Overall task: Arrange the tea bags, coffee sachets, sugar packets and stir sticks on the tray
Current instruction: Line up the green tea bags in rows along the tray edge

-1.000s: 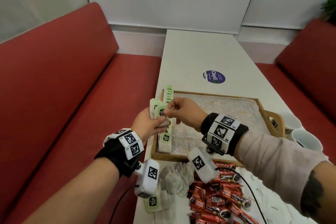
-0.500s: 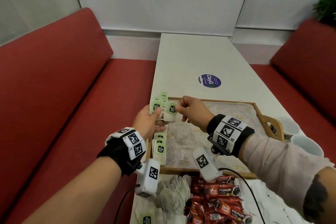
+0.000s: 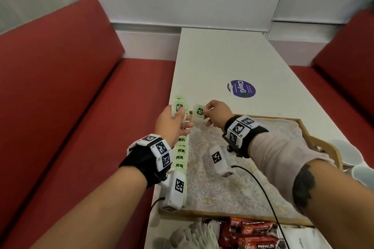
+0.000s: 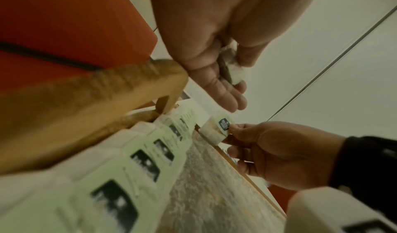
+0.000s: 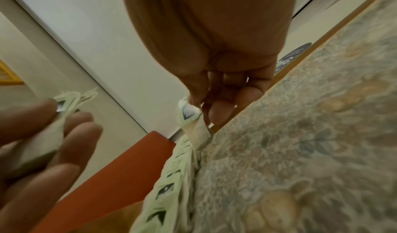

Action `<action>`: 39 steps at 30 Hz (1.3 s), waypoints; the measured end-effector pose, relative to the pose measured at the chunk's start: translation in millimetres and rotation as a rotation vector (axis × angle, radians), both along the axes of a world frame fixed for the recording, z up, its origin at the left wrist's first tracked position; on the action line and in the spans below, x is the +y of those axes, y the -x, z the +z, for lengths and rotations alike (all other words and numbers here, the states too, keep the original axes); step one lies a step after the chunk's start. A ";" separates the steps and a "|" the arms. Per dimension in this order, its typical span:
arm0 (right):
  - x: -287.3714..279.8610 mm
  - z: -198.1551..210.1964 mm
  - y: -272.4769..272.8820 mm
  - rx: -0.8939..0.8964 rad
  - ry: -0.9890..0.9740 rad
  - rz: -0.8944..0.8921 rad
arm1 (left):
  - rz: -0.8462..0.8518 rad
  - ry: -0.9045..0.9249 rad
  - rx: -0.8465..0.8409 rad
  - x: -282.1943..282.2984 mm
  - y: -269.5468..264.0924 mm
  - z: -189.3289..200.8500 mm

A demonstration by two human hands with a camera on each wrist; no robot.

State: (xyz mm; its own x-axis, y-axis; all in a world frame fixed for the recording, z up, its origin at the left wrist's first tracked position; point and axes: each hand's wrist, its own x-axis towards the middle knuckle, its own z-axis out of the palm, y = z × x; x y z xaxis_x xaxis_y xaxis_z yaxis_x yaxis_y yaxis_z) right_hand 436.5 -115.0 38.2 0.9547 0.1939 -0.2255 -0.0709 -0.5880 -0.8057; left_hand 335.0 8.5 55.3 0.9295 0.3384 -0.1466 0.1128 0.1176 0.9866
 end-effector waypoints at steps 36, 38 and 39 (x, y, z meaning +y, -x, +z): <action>19.4 -0.3 -7.3 -0.157 -0.132 0.123 | -0.080 -0.015 0.069 9.5 -12.0 -16.6; 20.1 8.0 0.0 -0.116 -0.210 0.151 | -0.081 -0.034 0.074 10.3 -12.2 -16.9; 20.4 11.1 3.2 -0.091 -0.248 0.159 | -0.076 -0.049 0.075 10.5 -12.1 -17.1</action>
